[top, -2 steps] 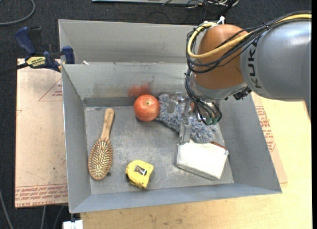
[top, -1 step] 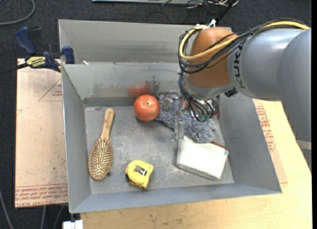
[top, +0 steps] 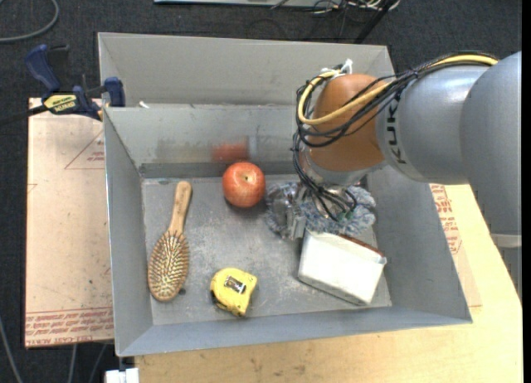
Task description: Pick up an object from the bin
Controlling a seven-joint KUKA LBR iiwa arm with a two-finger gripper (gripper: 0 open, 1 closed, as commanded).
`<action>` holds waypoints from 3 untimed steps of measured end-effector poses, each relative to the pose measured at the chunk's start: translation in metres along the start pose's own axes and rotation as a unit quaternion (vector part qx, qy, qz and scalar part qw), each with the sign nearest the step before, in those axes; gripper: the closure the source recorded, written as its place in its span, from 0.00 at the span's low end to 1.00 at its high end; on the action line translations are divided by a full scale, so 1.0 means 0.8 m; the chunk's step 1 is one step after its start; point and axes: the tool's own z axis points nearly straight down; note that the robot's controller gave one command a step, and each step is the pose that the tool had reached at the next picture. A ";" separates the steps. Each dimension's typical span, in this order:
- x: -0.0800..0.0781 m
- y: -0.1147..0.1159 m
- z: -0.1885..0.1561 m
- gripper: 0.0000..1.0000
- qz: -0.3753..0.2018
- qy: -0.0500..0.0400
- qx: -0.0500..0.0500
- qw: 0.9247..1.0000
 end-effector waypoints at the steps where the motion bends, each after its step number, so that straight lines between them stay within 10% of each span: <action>1: 0.000 0.000 0.000 1.00 0.000 0.000 0.000 1.000; 3: 0.000 -0.009 -0.052 1.00 -0.011 -0.001 0.000 1.000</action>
Offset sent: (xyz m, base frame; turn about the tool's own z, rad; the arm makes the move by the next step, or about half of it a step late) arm 0.0046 -0.0069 0.0249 -0.0406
